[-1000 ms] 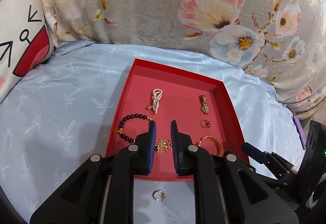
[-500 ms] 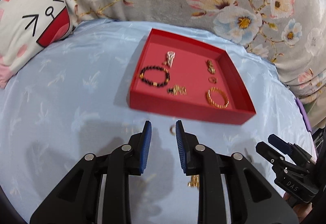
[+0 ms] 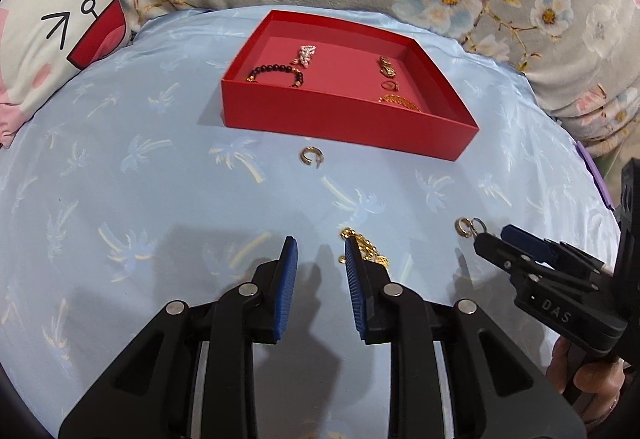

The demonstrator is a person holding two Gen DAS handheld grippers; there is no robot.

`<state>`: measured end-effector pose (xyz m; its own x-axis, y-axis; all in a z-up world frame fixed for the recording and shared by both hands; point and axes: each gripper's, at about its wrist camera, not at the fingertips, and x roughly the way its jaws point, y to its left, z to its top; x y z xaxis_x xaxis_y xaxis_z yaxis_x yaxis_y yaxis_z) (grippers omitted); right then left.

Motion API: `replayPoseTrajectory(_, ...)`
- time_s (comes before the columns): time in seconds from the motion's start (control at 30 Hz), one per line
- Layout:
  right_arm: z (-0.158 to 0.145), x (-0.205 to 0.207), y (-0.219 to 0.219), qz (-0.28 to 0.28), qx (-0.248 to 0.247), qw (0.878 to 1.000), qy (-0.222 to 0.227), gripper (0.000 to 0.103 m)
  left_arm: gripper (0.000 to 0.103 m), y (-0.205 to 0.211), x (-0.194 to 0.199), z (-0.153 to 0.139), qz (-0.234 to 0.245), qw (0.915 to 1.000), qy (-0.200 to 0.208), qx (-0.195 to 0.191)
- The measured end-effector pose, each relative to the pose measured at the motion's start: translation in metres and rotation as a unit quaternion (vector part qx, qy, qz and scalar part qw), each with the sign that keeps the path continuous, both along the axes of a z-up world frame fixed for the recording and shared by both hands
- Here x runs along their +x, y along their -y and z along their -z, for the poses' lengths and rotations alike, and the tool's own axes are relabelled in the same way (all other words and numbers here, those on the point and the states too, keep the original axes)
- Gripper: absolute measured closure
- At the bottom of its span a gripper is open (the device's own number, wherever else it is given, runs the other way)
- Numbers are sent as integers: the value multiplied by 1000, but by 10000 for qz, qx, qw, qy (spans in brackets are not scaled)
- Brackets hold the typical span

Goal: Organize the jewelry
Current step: 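Grasp the silver stone ring with the right gripper while the left grasps the small gold chain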

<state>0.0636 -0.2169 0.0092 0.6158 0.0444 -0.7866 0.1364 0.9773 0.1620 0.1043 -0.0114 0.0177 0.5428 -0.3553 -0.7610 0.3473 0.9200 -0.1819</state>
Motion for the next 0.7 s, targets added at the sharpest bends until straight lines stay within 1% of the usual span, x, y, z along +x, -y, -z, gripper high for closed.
replayPoseTrajectory(0.07,1,-1,0,-3,27,10000,-1,59,79,2,-1,1,33,10000,-16,-8)
replayPoseTrajectory(0.2,3,0,-1,-30,43,10000,-27,66,78,10,-2,4,135,9999,-88,-25)
replayPoseTrajectory(0.23,4,0,-2,-23,48,10000,-39,67,76,13,-2,5,166,9998,-104,-32)
replayPoseTrajectory(0.27,5,0,-2,-17,48,10000,-45,69,68,14,-2,5,183,9998,-110,-35)
replayPoseTrajectory(0.3,5,0,-2,-7,34,10000,-33,71,63,16,-2,5,198,9997,-101,-40)
replayPoseTrajectory(0.43,5,4,-1,10,49,10000,-38,79,63,20,-4,6,239,9997,-69,-11)
replayPoseTrajectory(0.6,7,7,-2,36,-22,10000,-24,95,63,21,-3,10,204,9997,-91,54)
replayPoseTrajectory(0.7,8,8,1,69,42,10000,-2,95,63,21,-1,12,173,9998,-89,73)
